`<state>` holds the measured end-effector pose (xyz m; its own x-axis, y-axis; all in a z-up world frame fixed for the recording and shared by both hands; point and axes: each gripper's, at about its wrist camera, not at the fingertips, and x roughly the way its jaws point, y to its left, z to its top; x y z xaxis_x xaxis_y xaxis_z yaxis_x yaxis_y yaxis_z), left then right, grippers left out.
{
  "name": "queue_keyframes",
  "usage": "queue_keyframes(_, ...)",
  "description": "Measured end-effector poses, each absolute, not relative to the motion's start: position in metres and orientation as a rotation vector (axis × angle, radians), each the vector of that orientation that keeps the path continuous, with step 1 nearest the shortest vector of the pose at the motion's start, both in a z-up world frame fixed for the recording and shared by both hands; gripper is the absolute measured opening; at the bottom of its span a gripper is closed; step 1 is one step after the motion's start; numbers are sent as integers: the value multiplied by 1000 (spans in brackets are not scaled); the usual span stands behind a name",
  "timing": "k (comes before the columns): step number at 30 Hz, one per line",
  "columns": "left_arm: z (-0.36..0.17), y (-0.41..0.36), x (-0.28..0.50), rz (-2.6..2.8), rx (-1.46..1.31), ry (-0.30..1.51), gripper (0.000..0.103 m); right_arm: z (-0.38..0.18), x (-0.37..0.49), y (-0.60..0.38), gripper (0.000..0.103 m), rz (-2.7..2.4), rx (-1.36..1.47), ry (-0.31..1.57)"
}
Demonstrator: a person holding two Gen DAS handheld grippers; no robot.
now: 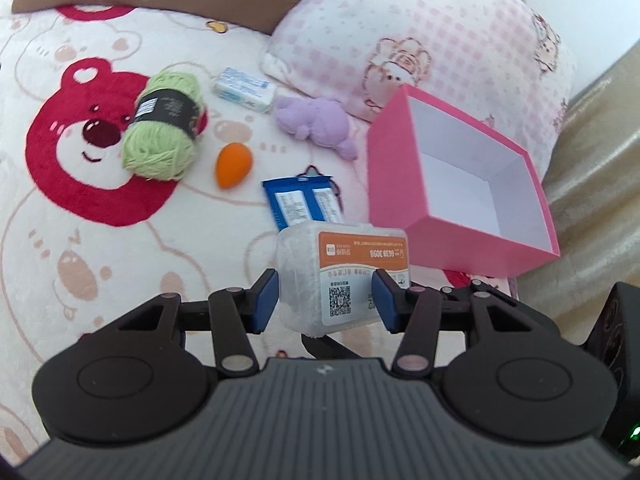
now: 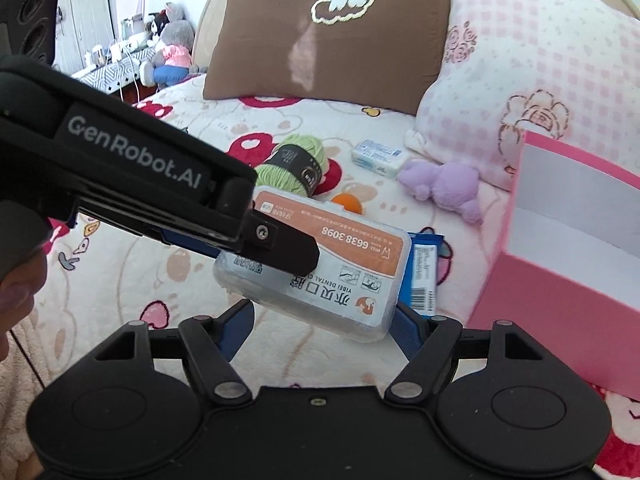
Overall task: Organize objects
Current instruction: 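Carry the clear labeled box with the left tool into the pink box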
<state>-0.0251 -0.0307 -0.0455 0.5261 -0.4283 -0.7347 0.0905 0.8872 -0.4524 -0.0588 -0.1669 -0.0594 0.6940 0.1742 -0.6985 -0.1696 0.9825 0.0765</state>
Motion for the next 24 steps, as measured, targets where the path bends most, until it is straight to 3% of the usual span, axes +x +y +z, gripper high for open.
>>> queue_keyframes(24,-1,-133,-10,-526,-295,1042,50,-15,-107,-255,80,75,67,788)
